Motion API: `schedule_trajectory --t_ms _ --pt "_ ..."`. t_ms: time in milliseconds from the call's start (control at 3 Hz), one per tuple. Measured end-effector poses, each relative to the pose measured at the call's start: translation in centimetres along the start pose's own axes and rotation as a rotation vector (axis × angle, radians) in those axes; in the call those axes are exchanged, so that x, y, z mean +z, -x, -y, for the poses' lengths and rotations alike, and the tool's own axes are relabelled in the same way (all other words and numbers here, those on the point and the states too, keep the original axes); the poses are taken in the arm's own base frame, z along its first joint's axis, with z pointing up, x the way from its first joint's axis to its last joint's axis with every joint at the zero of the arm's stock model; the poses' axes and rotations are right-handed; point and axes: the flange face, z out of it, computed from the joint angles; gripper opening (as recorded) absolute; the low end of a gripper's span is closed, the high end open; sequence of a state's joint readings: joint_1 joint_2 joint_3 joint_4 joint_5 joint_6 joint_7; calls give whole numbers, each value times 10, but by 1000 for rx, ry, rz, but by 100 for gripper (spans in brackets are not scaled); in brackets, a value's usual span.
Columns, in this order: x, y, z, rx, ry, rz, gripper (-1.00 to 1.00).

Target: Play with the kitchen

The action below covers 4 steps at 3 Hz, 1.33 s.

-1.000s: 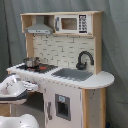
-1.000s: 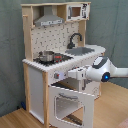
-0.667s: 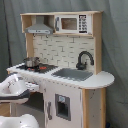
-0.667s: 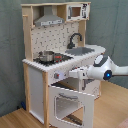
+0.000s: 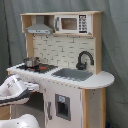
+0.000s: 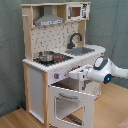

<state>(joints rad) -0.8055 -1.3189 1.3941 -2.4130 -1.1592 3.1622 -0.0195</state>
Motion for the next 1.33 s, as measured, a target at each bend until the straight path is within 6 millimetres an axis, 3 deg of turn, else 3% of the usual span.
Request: schedule_trajectory --t_ms 667,1333 --pt "-1 -16 10 56 55 54 100" --pt "4 -15 14 85 51 22 100"
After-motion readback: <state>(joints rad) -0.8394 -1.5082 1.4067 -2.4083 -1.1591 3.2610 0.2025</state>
